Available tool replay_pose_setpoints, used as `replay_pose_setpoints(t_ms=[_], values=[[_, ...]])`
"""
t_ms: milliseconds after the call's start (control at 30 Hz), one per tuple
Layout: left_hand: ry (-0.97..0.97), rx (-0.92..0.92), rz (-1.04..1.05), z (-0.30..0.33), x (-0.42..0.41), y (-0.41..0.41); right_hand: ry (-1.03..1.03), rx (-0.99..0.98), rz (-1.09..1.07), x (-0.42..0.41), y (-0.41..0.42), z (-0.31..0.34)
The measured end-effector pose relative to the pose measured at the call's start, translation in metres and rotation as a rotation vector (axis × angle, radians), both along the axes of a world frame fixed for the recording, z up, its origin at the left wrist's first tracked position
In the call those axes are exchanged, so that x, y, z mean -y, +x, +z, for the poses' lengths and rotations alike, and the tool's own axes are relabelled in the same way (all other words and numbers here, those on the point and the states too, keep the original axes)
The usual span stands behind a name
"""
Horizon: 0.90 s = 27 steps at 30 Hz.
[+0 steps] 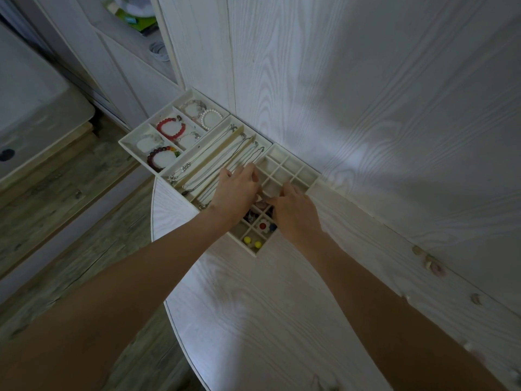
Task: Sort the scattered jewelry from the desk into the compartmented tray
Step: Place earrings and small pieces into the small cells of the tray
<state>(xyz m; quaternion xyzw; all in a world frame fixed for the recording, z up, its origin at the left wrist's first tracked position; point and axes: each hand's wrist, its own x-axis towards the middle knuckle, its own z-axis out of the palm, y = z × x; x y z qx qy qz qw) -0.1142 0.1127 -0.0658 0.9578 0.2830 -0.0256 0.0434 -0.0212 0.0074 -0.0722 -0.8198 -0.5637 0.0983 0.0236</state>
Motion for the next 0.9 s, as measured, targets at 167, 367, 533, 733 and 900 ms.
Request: replay_pose_setpoints(t_ms=[167, 367, 533, 733, 900], values=[[-0.030, 0.066, 0.006, 0.005, 0.010, 0.002, 0.086, -0.078, -0.129, 0.021, 0.008, 0.008], [-0.162, 0.122, -0.050, 0.016, 0.054, 0.023, 0.152, -0.231, -0.359, 0.076, 0.026, 0.013], [-0.192, 0.102, -0.226, 0.018, 0.116, 0.059, 0.130, -0.222, -0.509, 0.138, 0.046, 0.015], [-0.260, 0.046, -0.377, 0.005, 0.195, 0.110, 0.079, -0.261, -0.693, 0.218, 0.078, 0.009], [-0.397, -0.087, -0.470, -0.006, 0.244, 0.150, 0.043, -0.328, -0.726, 0.274, 0.113, -0.009]])
